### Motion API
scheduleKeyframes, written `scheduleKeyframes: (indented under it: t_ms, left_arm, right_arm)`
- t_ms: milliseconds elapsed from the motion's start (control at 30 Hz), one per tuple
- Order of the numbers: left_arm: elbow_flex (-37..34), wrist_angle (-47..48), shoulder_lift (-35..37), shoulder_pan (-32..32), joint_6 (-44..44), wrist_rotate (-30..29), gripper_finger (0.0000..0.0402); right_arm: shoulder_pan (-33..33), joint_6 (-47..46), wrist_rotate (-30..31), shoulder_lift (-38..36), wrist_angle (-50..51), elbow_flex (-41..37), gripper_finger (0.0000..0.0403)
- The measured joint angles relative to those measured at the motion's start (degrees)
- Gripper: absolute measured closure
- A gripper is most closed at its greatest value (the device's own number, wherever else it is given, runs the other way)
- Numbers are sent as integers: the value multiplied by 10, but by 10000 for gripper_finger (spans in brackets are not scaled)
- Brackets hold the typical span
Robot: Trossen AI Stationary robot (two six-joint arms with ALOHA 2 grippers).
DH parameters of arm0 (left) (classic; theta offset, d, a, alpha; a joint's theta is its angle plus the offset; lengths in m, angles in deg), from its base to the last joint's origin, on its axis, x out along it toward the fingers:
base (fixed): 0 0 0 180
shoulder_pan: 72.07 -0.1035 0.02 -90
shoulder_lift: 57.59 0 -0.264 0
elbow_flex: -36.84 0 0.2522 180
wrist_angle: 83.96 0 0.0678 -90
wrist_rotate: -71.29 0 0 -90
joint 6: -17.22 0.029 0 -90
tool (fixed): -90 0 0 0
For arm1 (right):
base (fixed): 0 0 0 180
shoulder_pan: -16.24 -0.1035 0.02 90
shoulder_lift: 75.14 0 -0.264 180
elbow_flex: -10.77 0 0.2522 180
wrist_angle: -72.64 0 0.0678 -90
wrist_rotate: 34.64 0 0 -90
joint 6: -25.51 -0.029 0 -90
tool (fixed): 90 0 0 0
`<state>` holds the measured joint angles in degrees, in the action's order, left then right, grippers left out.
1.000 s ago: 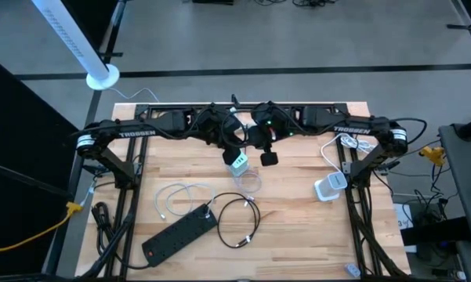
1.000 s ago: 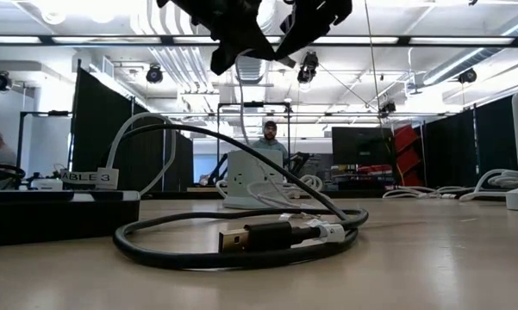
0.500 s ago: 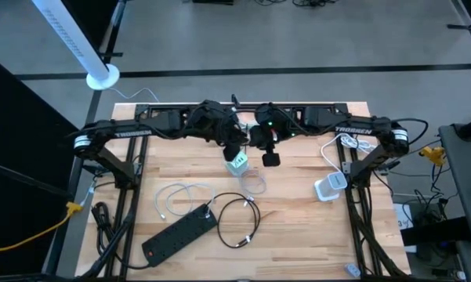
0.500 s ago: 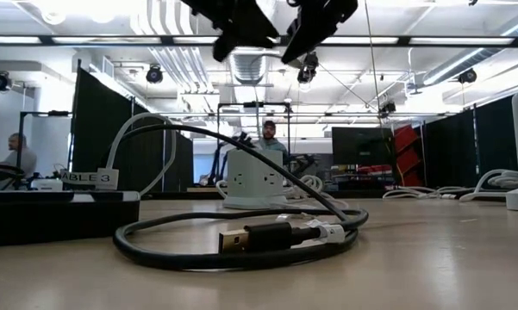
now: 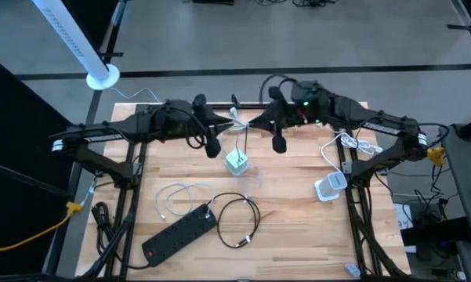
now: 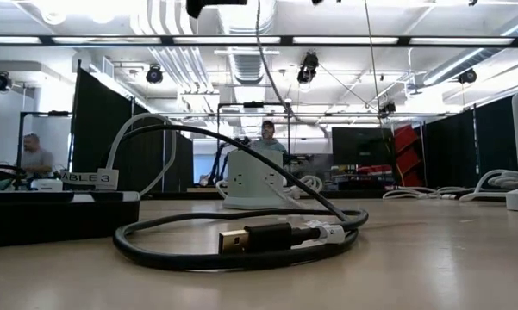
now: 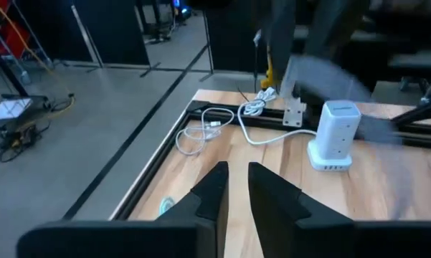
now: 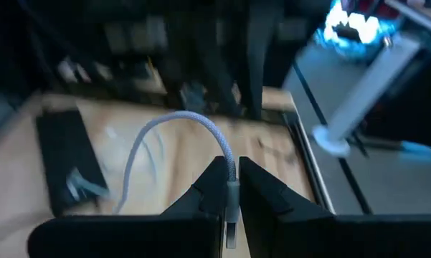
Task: Insert USB
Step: Insert the purple charger cable into the light green outlet extension
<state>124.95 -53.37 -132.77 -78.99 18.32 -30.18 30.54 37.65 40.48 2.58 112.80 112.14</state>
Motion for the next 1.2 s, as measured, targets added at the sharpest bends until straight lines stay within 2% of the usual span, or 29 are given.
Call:
scheduleKeyframes:
  t_ms: [400,767,933,1200]
  left_arm:
    - [-9,-157,-25,25,41,32,365]
    - [-9,-178,-25,26,43,47,365]
    - [-9,-157,-25,26,45,48,365]
    - [-9,-158,-42,26,82,37,352]
  right_arm:
    - [1,-16,0,-2,29,0,390]
    - [1,-18,18,0,32,0,390]
    - [1,-17,19,0,31,0,390]
    - [0,-15,16,0,29,0,390]
